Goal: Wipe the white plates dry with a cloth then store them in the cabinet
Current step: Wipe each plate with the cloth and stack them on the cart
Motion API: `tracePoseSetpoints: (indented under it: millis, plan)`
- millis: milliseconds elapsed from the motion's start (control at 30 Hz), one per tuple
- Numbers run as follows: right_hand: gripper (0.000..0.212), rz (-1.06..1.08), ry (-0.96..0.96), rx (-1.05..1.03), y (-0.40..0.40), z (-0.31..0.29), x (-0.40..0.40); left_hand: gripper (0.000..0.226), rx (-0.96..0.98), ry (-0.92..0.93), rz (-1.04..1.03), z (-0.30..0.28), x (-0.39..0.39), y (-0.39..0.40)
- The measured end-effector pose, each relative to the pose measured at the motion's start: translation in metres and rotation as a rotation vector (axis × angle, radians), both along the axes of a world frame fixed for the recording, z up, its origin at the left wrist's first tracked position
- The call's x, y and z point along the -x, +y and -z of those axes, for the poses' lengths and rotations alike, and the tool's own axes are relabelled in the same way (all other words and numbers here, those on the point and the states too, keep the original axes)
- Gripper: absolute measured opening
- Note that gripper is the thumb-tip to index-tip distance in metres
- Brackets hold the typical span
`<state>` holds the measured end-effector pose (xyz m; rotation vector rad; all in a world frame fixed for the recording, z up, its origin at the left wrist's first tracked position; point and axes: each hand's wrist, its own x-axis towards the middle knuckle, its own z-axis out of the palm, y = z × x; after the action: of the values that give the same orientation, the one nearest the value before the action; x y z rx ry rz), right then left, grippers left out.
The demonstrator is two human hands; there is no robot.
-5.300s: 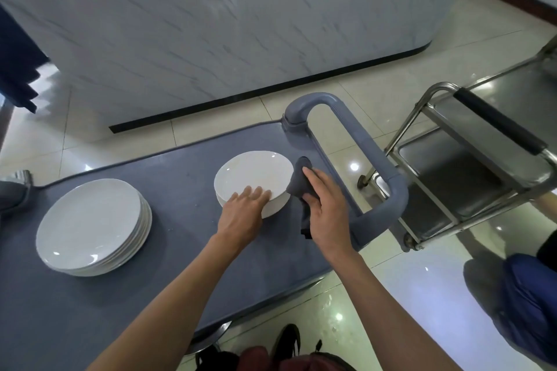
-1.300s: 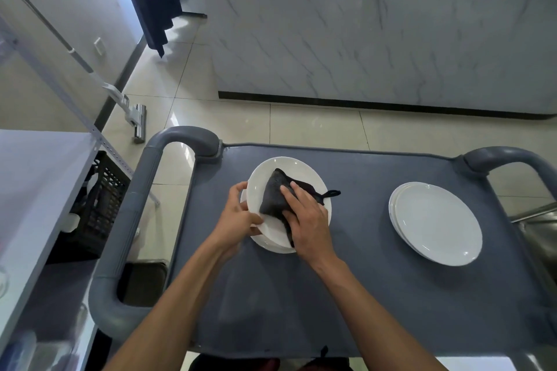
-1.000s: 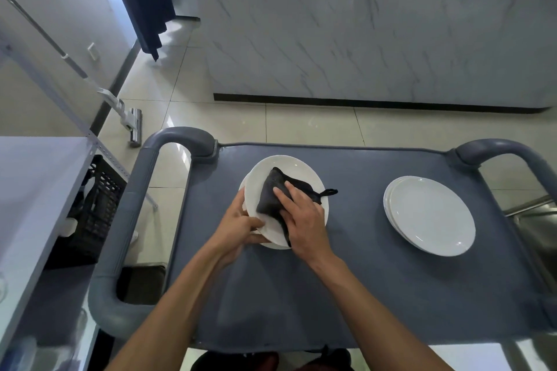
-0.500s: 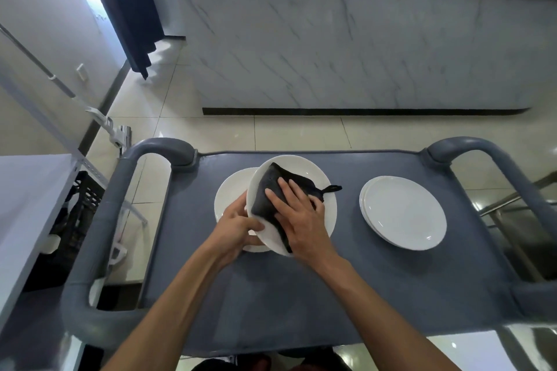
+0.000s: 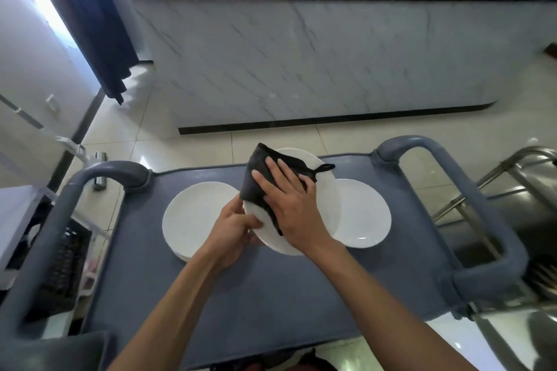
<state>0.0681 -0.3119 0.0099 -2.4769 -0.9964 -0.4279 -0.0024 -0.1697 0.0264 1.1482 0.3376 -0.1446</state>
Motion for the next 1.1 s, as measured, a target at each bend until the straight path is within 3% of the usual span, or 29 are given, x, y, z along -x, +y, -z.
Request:
tracePoseSetpoints:
  millis: [533, 1100]
  plan:
    - [0.050, 0.180, 0.107, 0.014, -0.077, -0.008, -0.057, 0.062, -0.071, -0.024, -0.233, -0.015, -0.008, -0.074]
    - [0.055, 0.138, 0.180, -0.001, -0.094, 0.009, -0.021, 0.057, -0.059, -0.049, -0.405, -0.023, -0.028, -0.105]
